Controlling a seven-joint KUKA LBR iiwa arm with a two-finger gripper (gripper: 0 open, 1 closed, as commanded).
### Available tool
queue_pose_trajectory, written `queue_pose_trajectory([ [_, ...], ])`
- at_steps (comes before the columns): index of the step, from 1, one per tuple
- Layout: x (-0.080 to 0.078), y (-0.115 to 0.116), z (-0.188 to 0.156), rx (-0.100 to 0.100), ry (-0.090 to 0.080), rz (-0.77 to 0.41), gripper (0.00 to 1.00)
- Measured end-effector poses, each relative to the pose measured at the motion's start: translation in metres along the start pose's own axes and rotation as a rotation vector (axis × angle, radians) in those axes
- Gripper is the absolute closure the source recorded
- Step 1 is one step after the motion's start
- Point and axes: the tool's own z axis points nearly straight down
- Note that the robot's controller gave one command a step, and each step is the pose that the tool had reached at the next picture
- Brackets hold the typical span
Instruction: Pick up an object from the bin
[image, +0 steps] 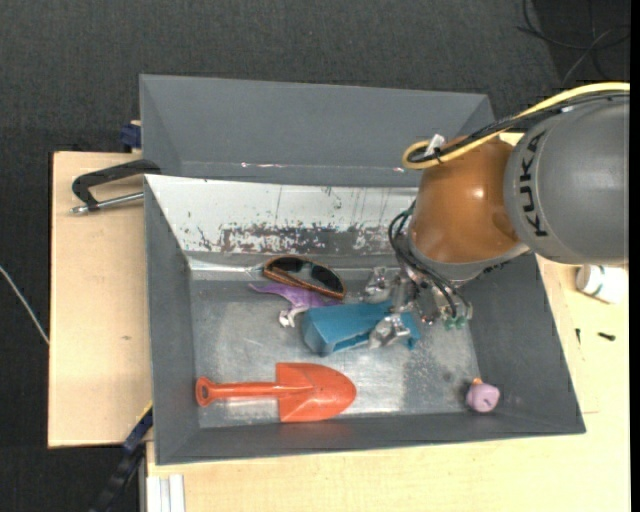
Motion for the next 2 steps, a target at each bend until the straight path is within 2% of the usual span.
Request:
queue_pose_trajectory([
  [1,0.003,0.02,-0.036,0.004,-0.009,-0.015,1.0],
  [2,0.003,0.02,-0.055,-0.001,-0.009,-0.01,1.0],
])
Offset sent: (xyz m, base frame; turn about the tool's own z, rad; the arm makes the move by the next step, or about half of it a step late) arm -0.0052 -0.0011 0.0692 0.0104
